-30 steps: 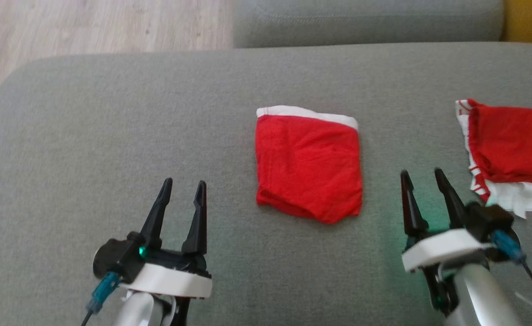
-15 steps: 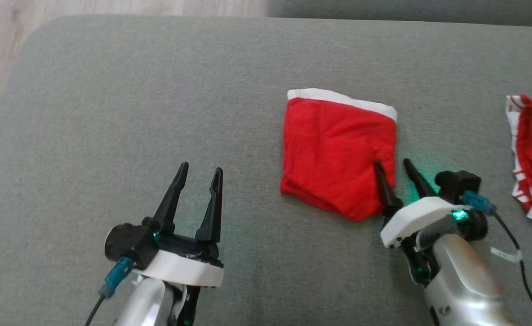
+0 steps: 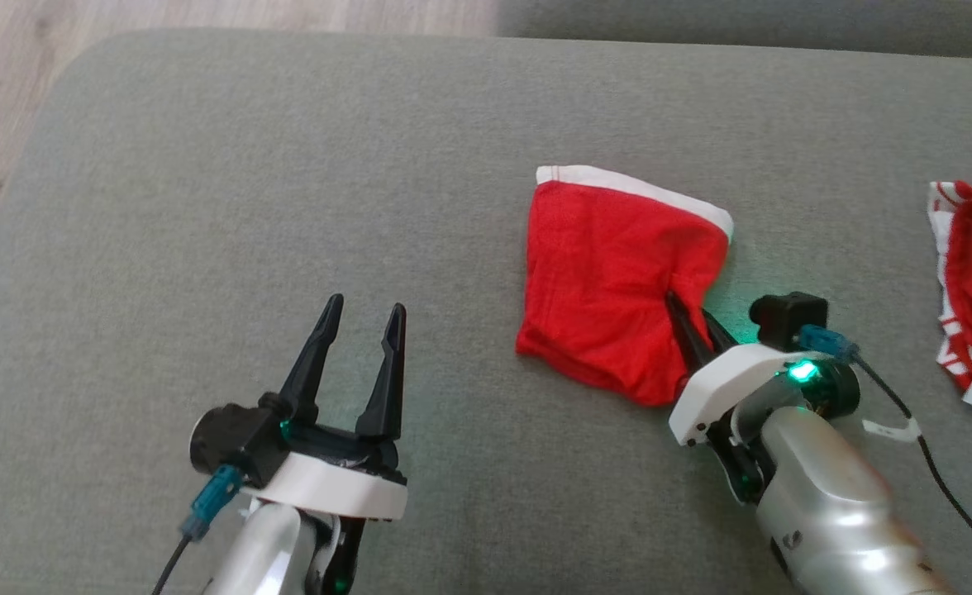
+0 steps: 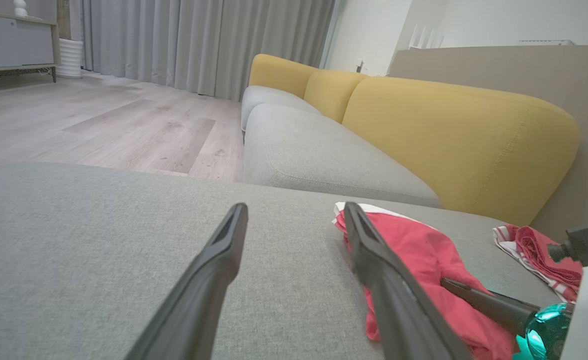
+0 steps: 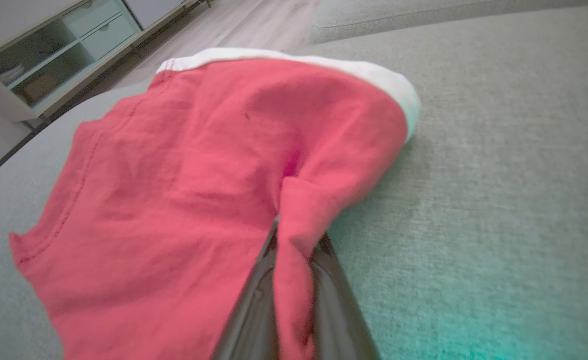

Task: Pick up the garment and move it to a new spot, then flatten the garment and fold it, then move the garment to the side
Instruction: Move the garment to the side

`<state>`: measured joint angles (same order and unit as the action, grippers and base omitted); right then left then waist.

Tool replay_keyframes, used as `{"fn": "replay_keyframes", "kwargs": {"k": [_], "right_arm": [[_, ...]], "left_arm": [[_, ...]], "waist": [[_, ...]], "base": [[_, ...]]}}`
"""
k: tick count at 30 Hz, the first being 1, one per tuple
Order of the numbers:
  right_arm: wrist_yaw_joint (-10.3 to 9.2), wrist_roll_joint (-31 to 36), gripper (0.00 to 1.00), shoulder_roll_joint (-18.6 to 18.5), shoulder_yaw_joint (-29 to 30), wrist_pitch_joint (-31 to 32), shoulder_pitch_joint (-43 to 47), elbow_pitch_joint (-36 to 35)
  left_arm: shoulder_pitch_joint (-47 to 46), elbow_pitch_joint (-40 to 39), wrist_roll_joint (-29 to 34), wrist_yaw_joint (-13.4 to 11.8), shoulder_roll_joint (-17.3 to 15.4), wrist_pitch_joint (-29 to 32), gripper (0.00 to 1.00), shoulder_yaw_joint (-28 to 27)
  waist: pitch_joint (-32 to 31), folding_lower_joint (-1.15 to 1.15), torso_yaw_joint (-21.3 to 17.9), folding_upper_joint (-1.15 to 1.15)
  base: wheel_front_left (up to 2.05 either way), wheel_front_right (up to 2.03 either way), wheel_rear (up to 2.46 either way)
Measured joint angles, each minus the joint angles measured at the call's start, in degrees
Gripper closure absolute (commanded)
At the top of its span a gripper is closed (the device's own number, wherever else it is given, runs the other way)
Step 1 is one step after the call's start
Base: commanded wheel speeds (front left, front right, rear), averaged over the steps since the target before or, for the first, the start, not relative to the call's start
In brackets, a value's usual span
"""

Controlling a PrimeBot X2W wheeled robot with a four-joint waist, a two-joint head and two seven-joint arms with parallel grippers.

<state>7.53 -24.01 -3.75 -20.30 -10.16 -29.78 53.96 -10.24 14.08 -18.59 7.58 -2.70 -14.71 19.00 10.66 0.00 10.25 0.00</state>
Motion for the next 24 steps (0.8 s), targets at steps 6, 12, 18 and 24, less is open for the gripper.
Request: {"fn": "replay_keyframes", "kwargs": {"k": [6,12,18,24], "right_arm": [[0.0,11.57,1.0,0.19,0.91,-2.77,-2.06,2.91],[0.0,23.03,1.0,-1.57,1.41,-3.49,-3.13,0.48],[0.0,26.82,1.0,-7.37,-1.19,-2.64,-3.09,-4.65],[0.0,21.96,1.0,-17.37,-6.99,1.48,-2.94,-11.05]], "left_arm": [[0.11,-0.04,0.03,0.0,0.0,0.0,0.0,-0.07],[0.28,-0.23,0.01,0.0,0.0,0.0,0.0,1.05],[0.93,-0.26,0.02,0.0,0.0,0.0,0.0,1.54],[1.52,-0.35,0.11,0.0,0.0,0.0,0.0,1.41]], "waist": [[-1.51,0.0,-2.46,0.0],[-3.23,0.0,-5.74,0.0],[-4.31,0.0,-8.53,0.0],[-3.76,0.0,-10.15,0.0]], "base": [[0.0,0.0,0.0],[0.0,0.0,0.0],[0.0,0.0,0.0],[0.0,0.0,0.0]]}}
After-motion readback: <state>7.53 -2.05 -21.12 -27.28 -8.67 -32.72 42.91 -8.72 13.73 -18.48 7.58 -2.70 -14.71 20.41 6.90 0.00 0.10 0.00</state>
